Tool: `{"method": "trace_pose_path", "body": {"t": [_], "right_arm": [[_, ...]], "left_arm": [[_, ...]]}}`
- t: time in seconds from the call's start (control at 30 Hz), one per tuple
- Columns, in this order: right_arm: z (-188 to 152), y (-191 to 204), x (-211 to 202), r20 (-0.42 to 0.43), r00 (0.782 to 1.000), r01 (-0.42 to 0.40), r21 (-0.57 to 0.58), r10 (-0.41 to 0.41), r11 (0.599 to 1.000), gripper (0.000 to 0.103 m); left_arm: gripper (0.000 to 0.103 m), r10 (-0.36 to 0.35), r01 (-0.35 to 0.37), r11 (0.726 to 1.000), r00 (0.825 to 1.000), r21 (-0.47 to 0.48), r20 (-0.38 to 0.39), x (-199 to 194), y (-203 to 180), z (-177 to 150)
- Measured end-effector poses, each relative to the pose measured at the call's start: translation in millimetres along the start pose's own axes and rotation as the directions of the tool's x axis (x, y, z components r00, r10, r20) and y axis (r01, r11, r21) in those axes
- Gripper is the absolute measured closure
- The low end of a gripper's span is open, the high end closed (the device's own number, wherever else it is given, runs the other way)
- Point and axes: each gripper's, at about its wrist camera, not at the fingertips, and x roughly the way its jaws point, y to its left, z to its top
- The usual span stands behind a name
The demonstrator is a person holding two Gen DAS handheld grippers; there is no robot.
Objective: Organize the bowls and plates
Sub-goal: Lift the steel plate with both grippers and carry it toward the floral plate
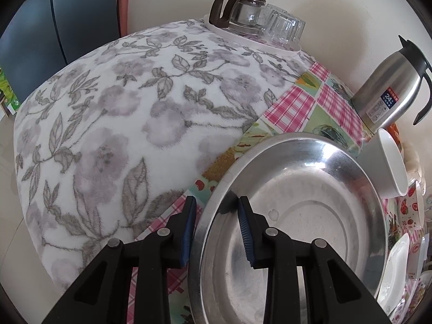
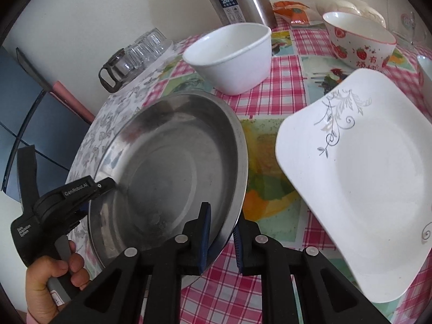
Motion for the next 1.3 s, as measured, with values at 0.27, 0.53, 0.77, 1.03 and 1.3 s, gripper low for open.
{"method": "trace_pose_path", "body": {"t": [0.27,0.53,0.77,1.03,1.3], "right_arm": [[10.4,2.1,-34.7,0.068,0.998,-0.015,-0.045,0.018,0.999,0.086],[15.7,-5.3,-56.4,0.099,0.995,-0.012,-0.049,0.016,0.999,0.086],[17.4,-9.8,-69.3,0.122,0.992,-0.031,-0.039,0.035,0.999,0.086],[20.2,-11.7,-90.0,0.188,0.981,-0.04,-0.05,0.049,0.998,0.086],[26.4,-49.1,-114.1,0.227,0.973,-0.039,0.016,0.035,0.999,0.086]], "left_arm": [[0.076,-0.047,0.047,0.998,0.999,0.034,-0.006,-8.5,-11.6,-2.3],[0.081,-0.084,0.083,0.996,0.996,0.043,0.037,-31.8,-22.4,-2.1],[0.081,-0.106,0.104,0.994,0.992,0.04,0.061,-44.4,-28.0,-2.7],[0.081,-0.153,0.146,0.987,0.978,0.065,0.141,-74.2,-43.4,-2.3],[0.081,-0.227,0.207,0.967,0.966,0.149,0.125,-87.0,-86.2,-17.8]]}}
